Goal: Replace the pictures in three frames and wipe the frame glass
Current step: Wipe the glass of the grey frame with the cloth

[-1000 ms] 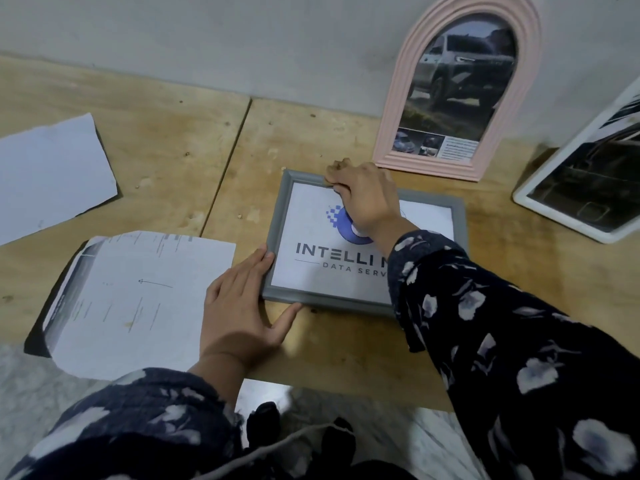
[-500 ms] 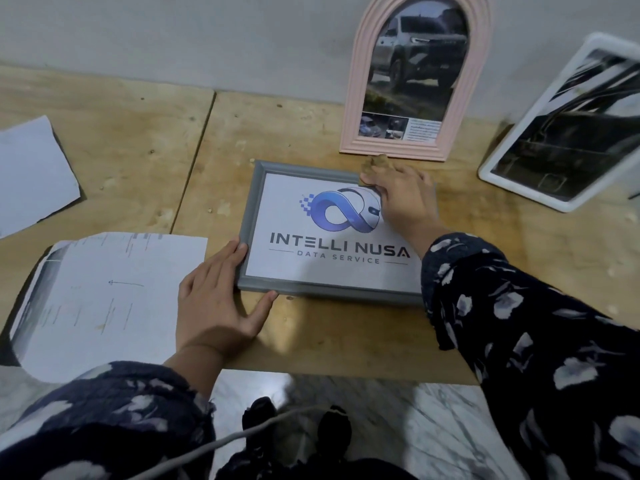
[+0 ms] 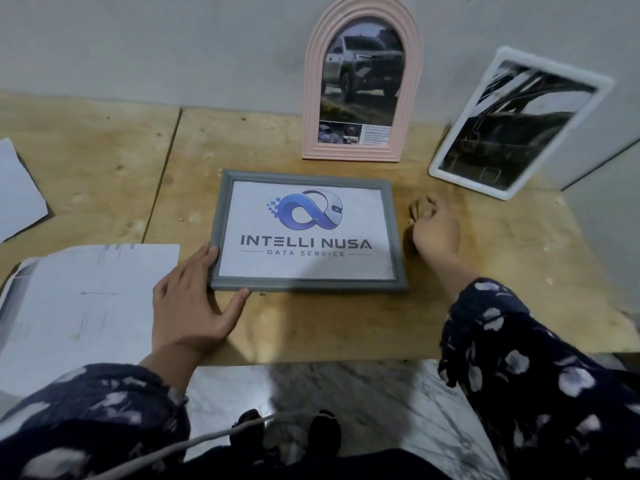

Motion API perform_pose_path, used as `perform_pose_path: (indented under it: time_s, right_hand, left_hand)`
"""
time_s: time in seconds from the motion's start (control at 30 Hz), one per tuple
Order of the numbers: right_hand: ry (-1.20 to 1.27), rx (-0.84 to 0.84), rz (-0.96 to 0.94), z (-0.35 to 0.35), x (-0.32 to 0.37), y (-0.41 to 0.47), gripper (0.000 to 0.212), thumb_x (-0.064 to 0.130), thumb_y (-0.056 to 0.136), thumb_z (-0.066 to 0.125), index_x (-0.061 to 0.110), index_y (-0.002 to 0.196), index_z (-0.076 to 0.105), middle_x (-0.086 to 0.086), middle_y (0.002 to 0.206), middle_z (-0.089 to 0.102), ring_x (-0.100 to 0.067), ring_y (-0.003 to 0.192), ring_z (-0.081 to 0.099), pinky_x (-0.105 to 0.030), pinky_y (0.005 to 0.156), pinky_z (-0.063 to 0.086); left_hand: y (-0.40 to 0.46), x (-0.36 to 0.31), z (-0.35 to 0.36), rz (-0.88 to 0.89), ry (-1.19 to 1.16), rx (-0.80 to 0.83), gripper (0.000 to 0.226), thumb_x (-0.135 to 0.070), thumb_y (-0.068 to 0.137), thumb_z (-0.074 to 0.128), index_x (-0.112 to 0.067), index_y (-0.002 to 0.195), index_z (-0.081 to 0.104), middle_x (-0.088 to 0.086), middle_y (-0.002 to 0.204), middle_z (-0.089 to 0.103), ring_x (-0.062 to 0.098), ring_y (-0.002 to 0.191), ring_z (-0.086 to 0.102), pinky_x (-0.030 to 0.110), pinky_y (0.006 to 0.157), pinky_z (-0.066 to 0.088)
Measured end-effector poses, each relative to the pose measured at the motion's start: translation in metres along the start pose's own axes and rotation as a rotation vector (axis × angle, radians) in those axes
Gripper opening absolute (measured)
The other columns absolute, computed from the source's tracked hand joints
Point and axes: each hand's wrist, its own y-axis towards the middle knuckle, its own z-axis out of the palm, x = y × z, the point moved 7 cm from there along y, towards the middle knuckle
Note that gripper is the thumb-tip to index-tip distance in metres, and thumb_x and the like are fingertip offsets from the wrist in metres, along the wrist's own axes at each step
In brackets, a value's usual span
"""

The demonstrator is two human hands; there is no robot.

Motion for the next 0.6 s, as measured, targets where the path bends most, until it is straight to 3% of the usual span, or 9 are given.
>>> perform_pose_path:
  time_s: [0.1,0.23,0.37,0.5,0.6]
  right_hand:
    - [0.036,0.055,-0.005,0.005,-0.007,-0.028,0.043,0.014,0.099,0.038,0.020,0.142,0.039,-0.009,0.137,0.051,-0.028,0.122,0.050,-0.036,0.096,0.041]
    - [0.110,0.104,0.086,0.009,-0.015,-0.039,0.040,0.016,0.099,0.038,0.019,0.140,0.041,-0.007,0.133,0.053,-0.027,0.114,0.054,-0.038,0.092,0.045]
    - [0.346,0.178,0.247,0.008,-0.027,-0.034,0.041,0.021,0.097,0.038,0.025,0.138,0.042,-0.007,0.124,0.059,-0.021,0.090,0.053,-0.034,0.065,0.045]
    - [0.437,0.229,0.352,0.008,-0.035,-0.043,0.043,0.013,0.098,0.034,0.020,0.140,0.041,-0.007,0.099,0.058,-0.020,0.067,0.054,-0.029,0.051,0.042]
    - [0.454,0.248,0.365,0.008,-0.022,-0.050,0.042,0.011,0.098,0.031,0.019,0.137,0.046,-0.002,0.079,0.054,-0.016,0.055,0.047,-0.026,0.043,0.034]
  left_hand:
    - [0.000,-0.005,-0.006,-0.040,-0.041,-0.006,0.079,-0.069,0.076,0.041,-0.021,0.138,0.045,0.002,0.142,0.051,0.024,0.129,0.046,0.045,0.105,0.032]
    - [0.023,-0.013,-0.013,-0.374,-0.295,0.010,0.077,-0.072,0.082,0.038,-0.015,0.133,0.045,0.010,0.126,0.060,0.032,0.117,0.053,0.046,0.098,0.037]
    - [0.034,-0.016,-0.010,-0.686,-0.624,0.046,0.076,-0.062,0.094,0.039,-0.003,0.141,0.037,0.017,0.139,0.049,0.036,0.123,0.048,0.044,0.101,0.040]
    - [0.026,-0.014,-0.014,-0.689,-0.632,0.106,0.065,-0.049,0.102,0.026,0.005,0.127,0.051,0.023,0.130,0.054,0.040,0.118,0.051,0.041,0.096,0.041]
    - [0.013,-0.007,-0.030,-0.659,-0.670,0.006,0.053,-0.041,0.104,0.026,0.001,0.119,0.055,0.022,0.124,0.057,0.037,0.112,0.053,0.039,0.090,0.040]
